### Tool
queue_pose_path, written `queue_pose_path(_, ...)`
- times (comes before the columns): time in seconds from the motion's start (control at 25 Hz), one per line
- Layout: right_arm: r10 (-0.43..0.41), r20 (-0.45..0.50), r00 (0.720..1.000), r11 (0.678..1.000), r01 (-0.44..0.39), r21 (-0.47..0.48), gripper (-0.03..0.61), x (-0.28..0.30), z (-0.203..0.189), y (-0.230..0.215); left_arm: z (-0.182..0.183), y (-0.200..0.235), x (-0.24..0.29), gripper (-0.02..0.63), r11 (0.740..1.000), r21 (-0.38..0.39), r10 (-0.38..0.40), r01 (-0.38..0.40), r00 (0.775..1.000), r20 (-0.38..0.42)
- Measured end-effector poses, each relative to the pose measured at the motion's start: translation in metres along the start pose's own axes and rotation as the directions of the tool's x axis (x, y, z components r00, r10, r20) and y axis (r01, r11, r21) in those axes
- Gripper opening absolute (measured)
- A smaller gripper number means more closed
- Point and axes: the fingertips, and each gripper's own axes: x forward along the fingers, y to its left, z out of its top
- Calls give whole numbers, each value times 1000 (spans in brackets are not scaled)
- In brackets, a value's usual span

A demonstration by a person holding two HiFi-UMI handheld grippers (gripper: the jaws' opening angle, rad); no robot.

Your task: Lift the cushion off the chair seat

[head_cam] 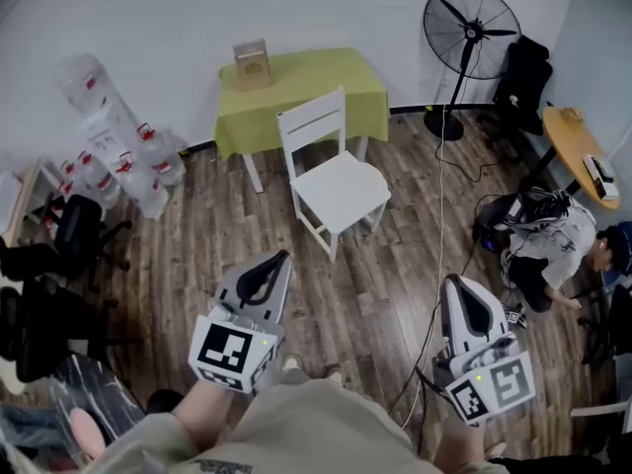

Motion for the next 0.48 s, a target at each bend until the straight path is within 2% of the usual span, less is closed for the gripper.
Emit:
queue_pose_path(0.2, -9, 12, 1000, 1000, 9, -15, 23, -10, -2, -10, 2, -14, -1, 21, 1000, -3, 1, -1, 1000, 11)
queue_pose_path(0.36, -50, 73, 996, 999, 51, -12, 31, -21, 2, -21, 10, -19, -7, 23, 999, -9, 32, -31, 996, 84)
queue_pose_path(0.44, -78, 85, 993, 997, 80, -17, 176, -24, 0, -28, 6, -22, -6, 36, 1000, -10, 29, -28, 996, 81)
queue_pose_path(0.48, -86, 85, 993, 996, 87, -18, 201, -25, -1, -32, 2, -24, -3, 97, 1000, -7, 17, -17, 998, 67)
